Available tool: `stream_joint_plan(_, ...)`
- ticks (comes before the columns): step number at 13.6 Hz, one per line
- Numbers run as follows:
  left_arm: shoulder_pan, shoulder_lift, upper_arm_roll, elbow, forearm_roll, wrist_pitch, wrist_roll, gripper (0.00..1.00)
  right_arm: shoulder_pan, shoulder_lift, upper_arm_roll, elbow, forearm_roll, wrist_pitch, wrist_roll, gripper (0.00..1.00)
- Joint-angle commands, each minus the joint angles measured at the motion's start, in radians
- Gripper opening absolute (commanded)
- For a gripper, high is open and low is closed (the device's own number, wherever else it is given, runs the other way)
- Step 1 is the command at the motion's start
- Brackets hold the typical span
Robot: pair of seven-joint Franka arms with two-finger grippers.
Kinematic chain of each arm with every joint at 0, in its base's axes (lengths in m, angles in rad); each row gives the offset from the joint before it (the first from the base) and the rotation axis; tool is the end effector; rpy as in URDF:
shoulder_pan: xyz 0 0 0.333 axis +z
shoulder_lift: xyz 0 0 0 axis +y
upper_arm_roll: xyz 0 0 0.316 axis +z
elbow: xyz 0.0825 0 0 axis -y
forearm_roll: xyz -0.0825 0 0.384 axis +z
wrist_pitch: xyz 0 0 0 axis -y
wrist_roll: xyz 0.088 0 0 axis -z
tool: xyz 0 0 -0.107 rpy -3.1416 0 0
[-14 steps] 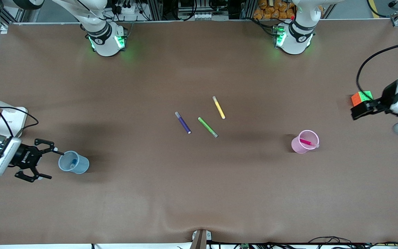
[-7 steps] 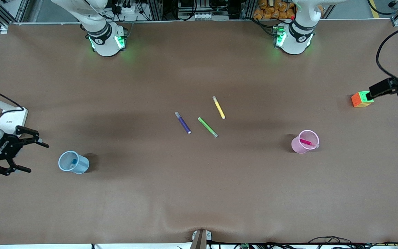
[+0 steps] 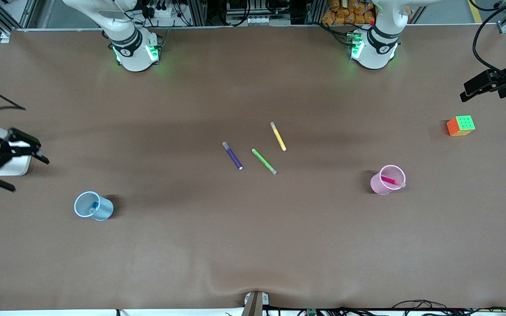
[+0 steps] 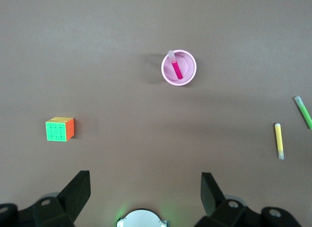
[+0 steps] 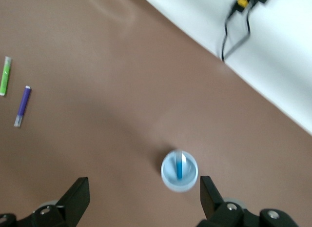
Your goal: Place pink and blue markers in matching cups
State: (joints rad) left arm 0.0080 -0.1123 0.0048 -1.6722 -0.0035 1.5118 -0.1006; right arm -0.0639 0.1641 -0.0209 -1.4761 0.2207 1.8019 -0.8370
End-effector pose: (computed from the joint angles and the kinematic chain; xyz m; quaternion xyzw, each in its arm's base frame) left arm 0.5124 0.0063 0.6318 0.9981 0.0566 -0.0241 0.0010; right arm 0.6254 -0.0336 0.5975 -0.9276 -0.3489 -0.1196 0.0603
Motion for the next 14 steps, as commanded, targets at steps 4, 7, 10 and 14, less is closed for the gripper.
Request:
stream_joint_plan(4,-0.003,-0.026,-0.003,-0.031,0.002,0.022,0.007,1.00,0.006,-0.159,-0.017,-0.082,-0.151,-0.084,0.296,1.00)
stream_joint_plan(7,0.007,-0.027,-0.038,-0.034,0.002,0.021,0.006,1.00,0.006,-0.181,-0.022,-0.089,-0.161,-0.174,0.485,1.00)
stream_joint_plan(10,0.009,-0.026,-0.040,-0.035,0.000,0.021,0.006,1.00,0.013,-0.204,-0.022,-0.096,-0.162,-0.288,0.672,1.00)
stream_joint_plan(14,0.007,-0.064,-0.048,-0.087,0.002,0.053,0.006,1.00,0.029,-0.254,-0.022,-0.171,-0.207,-0.316,0.824,1.00)
